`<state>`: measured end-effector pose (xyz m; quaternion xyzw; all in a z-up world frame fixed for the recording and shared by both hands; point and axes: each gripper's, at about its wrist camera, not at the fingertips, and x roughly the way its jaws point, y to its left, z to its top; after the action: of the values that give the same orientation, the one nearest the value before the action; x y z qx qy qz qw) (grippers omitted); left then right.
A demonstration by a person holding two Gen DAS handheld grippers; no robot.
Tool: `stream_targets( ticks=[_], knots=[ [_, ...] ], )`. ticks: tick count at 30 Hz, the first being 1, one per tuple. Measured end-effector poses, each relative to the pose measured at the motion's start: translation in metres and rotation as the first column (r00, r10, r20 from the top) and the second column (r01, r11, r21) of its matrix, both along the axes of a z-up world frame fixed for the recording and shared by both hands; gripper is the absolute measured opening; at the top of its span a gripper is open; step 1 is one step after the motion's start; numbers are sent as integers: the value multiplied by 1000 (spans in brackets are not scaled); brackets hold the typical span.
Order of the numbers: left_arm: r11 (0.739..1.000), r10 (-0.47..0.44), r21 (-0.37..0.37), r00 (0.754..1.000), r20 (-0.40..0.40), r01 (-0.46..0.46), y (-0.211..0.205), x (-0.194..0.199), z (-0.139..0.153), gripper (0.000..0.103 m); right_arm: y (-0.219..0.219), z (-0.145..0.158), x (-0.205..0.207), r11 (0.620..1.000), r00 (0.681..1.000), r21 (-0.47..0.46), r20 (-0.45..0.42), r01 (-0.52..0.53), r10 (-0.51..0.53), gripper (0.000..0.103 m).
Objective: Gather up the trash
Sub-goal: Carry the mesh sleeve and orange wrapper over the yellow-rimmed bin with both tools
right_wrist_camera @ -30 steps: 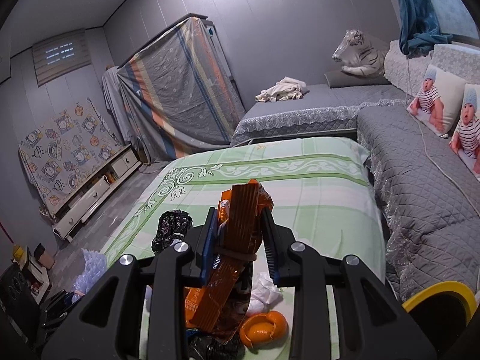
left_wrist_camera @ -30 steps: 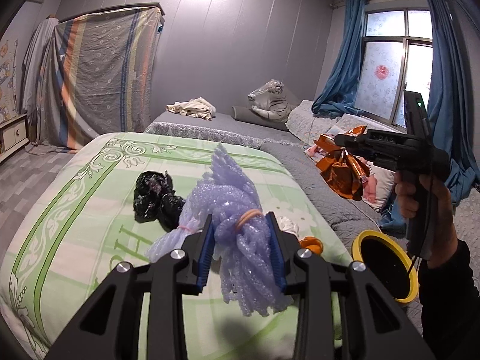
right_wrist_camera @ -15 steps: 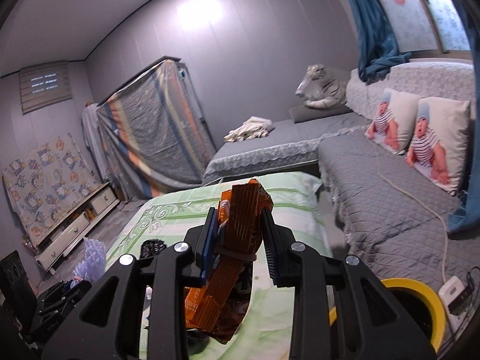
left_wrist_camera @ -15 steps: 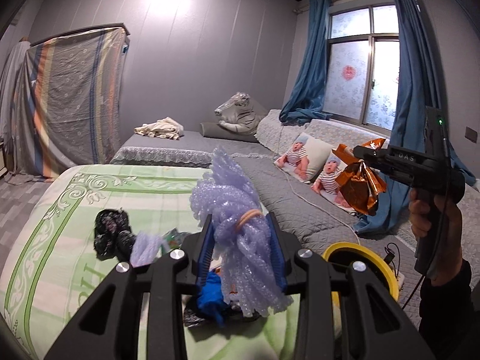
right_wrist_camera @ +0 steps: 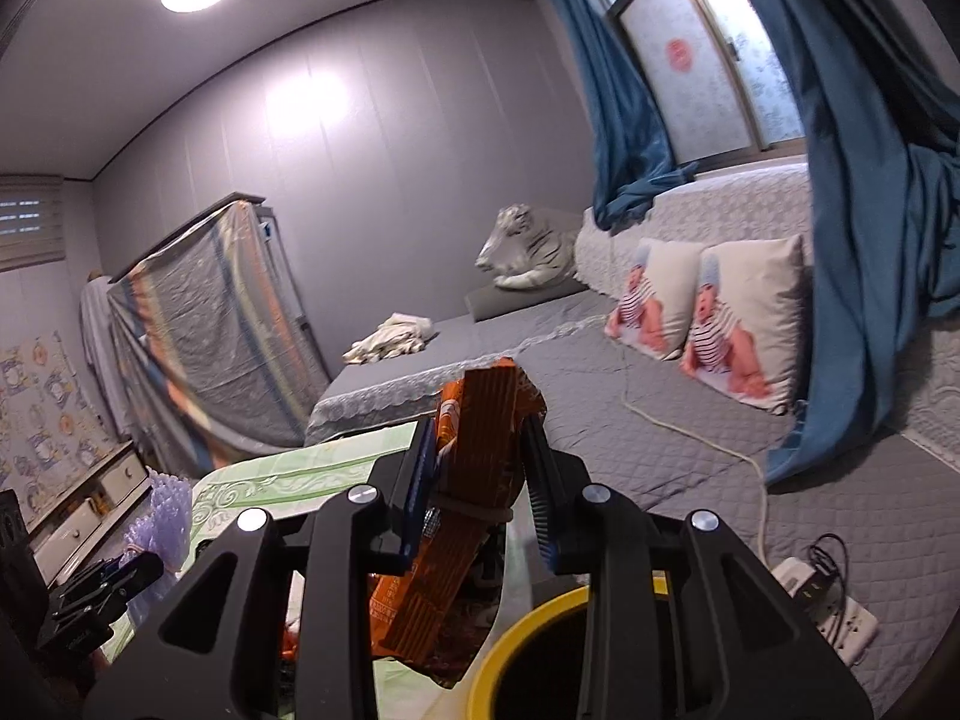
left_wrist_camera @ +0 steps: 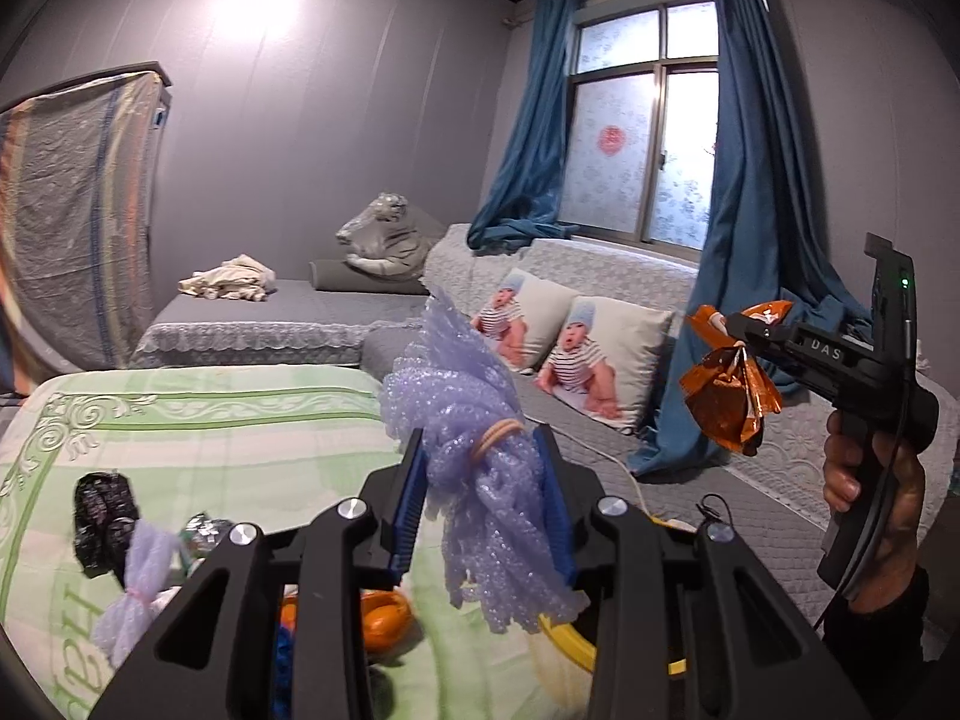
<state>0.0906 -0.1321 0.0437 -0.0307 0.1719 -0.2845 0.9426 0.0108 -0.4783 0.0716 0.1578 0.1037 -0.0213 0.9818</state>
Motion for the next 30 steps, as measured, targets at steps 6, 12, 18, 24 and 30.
stream_targets(
  ticks=[6, 12, 18, 24, 30],
  knots=[
    [997, -82, 11, 997, -8, 82, -43, 8, -3, 33, -42, -10, -27, 995, 995, 1, 4, 98, -98, 28],
    [987, -156, 45, 987, -22, 157, -83, 15, -13, 34, -63, -24, -27, 987, 987, 15, -33, 161, -160, 28],
    [976, -203, 60, 977, -69, 207, -116, 27, -28, 34, -68, -45, -20, 974, 971, -18, -69, 227, -228, 28],
    [967, -230, 89, 967, -110, 240, -147, 35, -46, 34, -72, -67, -11, 960, 954, -57, -109, 275, -280, 28],
    [957, -246, 115, 956, -158, 265, -167, 41, -66, 36, -74, -89, -4, 953, 940, -75, -159, 293, -302, 28]
  ],
)
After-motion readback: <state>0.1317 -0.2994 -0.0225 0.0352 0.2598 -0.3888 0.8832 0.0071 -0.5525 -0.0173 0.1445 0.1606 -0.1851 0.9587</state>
